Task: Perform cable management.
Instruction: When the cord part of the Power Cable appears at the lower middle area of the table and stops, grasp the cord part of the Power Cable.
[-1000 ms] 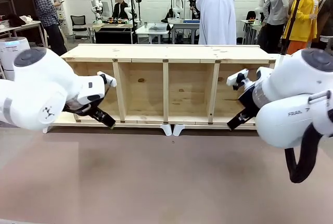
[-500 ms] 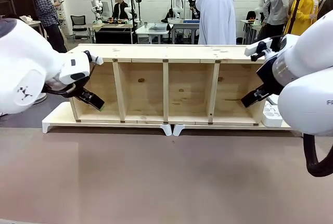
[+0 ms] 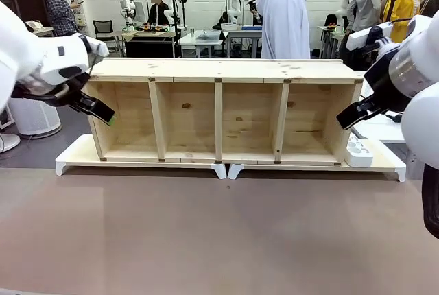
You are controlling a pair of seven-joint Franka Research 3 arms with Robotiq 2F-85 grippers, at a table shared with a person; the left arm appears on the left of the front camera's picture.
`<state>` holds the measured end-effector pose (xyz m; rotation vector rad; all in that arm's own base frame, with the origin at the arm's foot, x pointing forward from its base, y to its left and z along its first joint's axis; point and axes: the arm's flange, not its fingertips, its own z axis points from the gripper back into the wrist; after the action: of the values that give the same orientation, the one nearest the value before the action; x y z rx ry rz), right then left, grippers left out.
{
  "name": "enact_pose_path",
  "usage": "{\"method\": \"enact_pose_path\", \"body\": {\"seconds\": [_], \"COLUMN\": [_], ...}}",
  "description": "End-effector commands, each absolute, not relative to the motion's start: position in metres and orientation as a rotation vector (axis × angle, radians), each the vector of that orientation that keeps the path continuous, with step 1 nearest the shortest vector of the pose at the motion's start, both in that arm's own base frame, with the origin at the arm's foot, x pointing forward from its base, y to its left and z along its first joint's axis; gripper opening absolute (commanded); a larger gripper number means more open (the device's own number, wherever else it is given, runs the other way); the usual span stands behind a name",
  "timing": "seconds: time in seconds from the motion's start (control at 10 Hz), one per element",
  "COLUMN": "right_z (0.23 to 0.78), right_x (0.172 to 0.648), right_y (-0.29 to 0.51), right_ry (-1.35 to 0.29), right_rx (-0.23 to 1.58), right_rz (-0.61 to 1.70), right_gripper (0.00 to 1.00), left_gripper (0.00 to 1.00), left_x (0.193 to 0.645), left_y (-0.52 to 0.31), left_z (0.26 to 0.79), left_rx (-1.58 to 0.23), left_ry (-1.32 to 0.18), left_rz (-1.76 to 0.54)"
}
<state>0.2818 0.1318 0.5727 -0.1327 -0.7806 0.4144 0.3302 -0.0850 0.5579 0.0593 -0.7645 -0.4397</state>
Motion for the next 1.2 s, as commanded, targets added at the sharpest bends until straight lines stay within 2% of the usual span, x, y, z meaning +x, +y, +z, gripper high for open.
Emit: {"method": "enact_pose_path", "body": {"seconds": [0.0, 0.5, 0.6, 1.1], "right_z": [0.457, 0.446, 0.582, 0.582], "right_x": [0.202, 0.203, 0.27, 0.27], "right_y": [0.084, 0.082, 0.125, 0.125], "right_ry": [-0.794, -0.784, -0.783, -0.783], "right_rx": [-0.105, -0.066, -0.112, -0.112], "right_rz": [0.367, 0.348, 0.353, 0.353], "right_gripper": [1.0, 1.0, 1.0, 1.0], "left_gripper": [1.0, 1.0, 1.0, 1.0], "left_x": [0.206, 0.21, 0.323, 0.323], "left_y": [-0.035, -0.032, -0.04, -0.04], "left_z": [0.426, 0.408, 0.568, 0.568], "left_rx": [0.048, 0.01, 0.016, 0.016], "left_ry": [-0.789, -0.786, -0.751, -0.751], "left_rz": [-0.355, -0.381, -0.329, -0.329]}}
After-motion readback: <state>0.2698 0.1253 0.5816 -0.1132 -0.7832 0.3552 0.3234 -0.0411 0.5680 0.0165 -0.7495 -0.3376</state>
